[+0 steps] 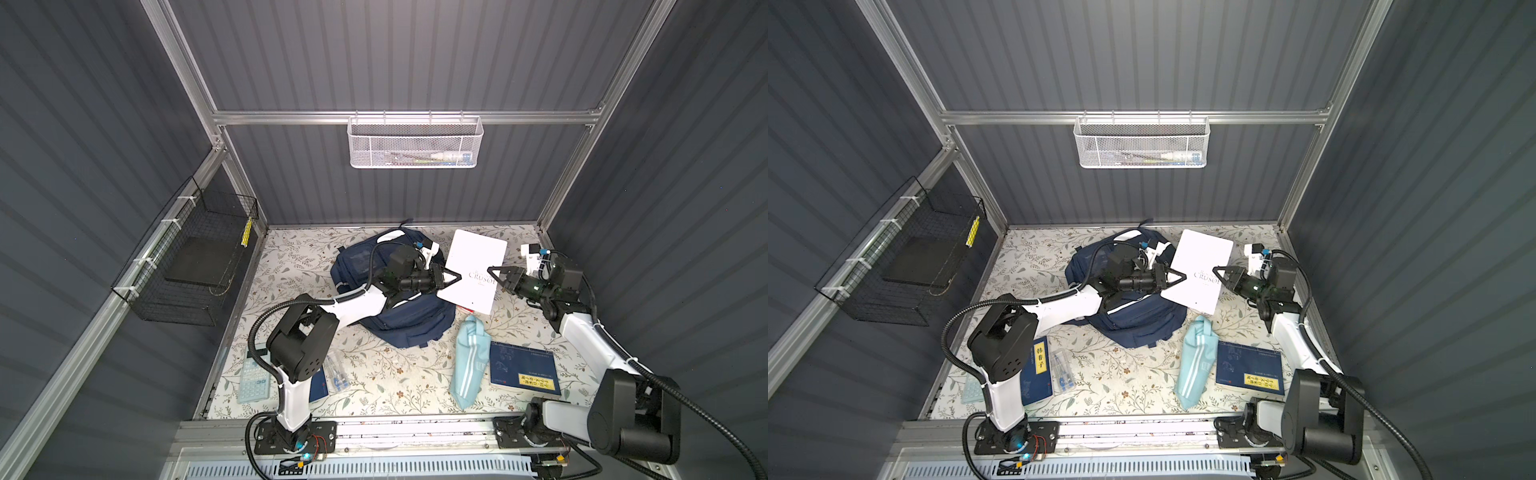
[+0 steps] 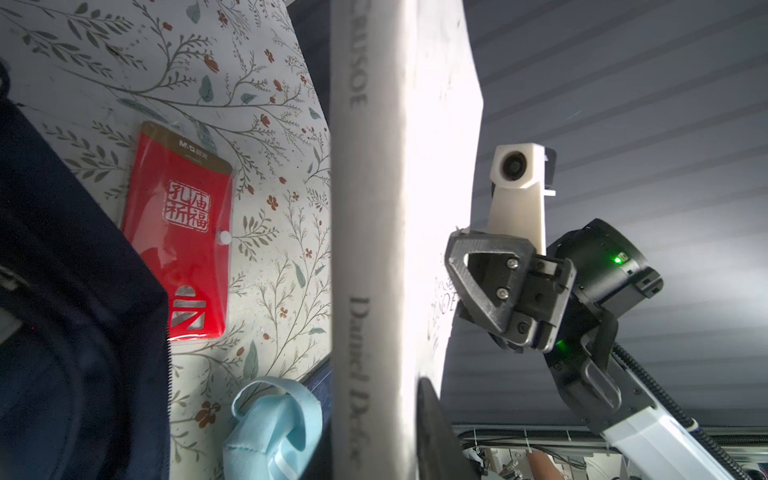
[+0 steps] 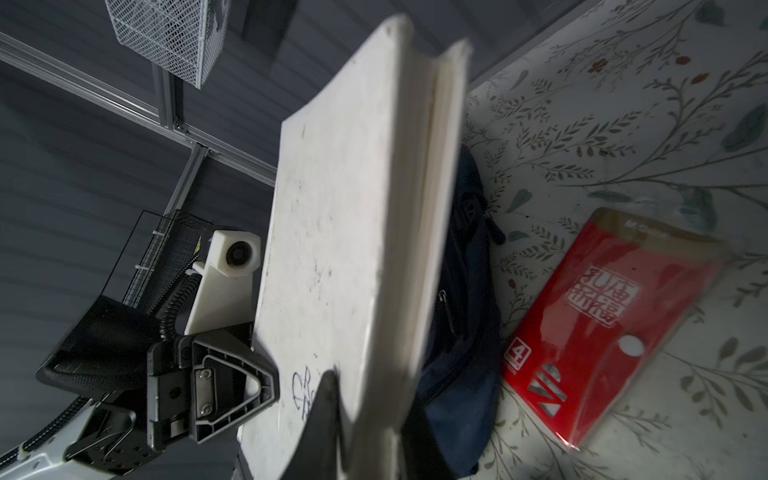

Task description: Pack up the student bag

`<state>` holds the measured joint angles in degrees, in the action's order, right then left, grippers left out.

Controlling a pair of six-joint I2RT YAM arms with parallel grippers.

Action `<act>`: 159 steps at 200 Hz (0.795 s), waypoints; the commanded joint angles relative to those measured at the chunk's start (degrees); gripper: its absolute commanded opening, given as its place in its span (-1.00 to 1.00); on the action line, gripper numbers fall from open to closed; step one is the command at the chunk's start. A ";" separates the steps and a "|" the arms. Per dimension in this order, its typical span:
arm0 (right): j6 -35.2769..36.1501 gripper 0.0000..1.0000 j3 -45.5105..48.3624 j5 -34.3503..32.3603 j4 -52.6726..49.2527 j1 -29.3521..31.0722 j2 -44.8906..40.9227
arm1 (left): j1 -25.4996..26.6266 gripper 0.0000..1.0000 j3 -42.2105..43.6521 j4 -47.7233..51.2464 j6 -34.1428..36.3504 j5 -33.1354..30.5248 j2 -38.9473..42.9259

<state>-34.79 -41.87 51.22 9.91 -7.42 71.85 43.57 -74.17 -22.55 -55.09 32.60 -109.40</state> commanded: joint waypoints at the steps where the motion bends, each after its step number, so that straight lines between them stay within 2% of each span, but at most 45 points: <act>1: 7.19 -1.00 0.83 0.89 -1.69 4.38 -1.26 | 2.62 0.41 -0.34 6.07 5.80 -5.07 1.36; 25: 7.47 -1.00 2.01 -2.87 -3.92 3.75 -3.71 | 1.62 0.94 -1.52 21.47 15.22 -14.75 4.52; 30: 7.47 -1.00 2.31 -3.54 -4.54 3.52 -4.31 | 1.28 0.99 -1.50 23.82 16.63 -16.71 5.29; 69: 6.22 -1.00 4.15 -9.24 -10.53 0.04 -11.01 | -0.10 1.00 1.73 33.96 25.12 -28.44 10.39; 83: 4.63 -1.00 5.47 -7.93 -10.63 -3.02 -13.52 | -0.15 0.96 1.70 36.95 29.00 -31.28 10.18; 103: 4.23 -1.00 6.04 -7.48 -12.63 -5.37 -16.30 | -0.16 0.80 -1.72 42.95 37.06 -32.96 7.08; 125: 4.78 -1.00 6.33 -6.20 -13.62 -6.36 -17.43 | 0.01 0.79 -5.16 47.91 45.02 -35.89 3.45; 138: 4.10 -1.00 6.70 -5.34 -12.97 -6.52 -17.79 | 0.18 0.80 -5.96 48.95 47.59 -37.21 2.39; 159: 3.09 -1.00 7.35 -4.33 -11.61 -6.60 -18.10 | 0.72 0.95 -5.79 47.59 49.85 -36.42 1.49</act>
<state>-30.00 -34.76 42.61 -5.19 -13.74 55.18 43.53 -78.06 21.61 -12.73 -1.61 -107.24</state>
